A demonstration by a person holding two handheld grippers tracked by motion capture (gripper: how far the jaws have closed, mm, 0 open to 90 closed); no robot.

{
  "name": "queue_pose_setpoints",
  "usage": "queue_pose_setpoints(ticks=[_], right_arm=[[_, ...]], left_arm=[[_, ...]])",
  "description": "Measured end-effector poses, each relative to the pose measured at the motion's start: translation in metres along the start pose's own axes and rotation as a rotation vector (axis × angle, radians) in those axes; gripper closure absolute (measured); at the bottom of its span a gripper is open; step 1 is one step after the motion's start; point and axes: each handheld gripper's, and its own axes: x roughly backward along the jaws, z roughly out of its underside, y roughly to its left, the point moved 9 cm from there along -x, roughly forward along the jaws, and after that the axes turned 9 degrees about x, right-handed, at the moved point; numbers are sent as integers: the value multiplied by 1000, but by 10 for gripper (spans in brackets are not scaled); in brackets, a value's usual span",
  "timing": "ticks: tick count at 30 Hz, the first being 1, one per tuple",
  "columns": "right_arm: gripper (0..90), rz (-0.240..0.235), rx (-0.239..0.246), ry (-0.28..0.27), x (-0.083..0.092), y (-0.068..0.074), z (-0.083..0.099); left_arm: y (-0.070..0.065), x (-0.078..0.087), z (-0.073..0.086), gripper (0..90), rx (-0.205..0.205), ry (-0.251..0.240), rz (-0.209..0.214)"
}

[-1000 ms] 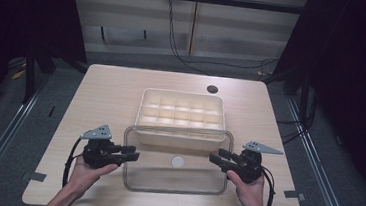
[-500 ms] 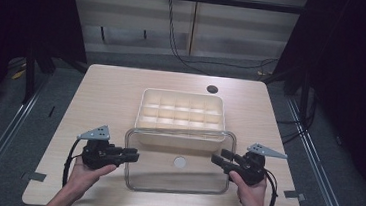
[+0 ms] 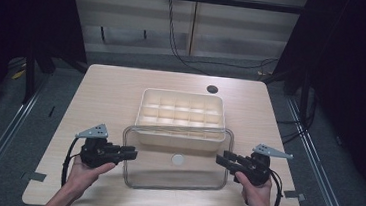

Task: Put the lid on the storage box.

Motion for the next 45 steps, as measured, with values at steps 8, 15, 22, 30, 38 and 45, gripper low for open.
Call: queue_pose_setpoints(ticks=[8, 15, 22, 30, 38, 45], right_arm=[[701, -20, -22, -41, 5, 1, -6], [701, -6, -31, -44, 5, 3, -11], [696, 13, -40, -46, 5, 0, -21], [695, 19, -46, -53, 5, -3, -31], [694, 22, -47, -53, 1, -5, -44], [695, 12, -58, -78, -5, -7, -55]], left_arm=[[4, 2, 0, 700, 30, -4, -15], [4, 4, -4, 696, 35, -8, -20], [5, 3, -13, 689, 52, -17, -26], [6, 3, -27, 682, 55, -33, -33], [11, 6, -40, 676, 55, -35, -43], [14, 10, -56, 669, 42, -42, -62]])
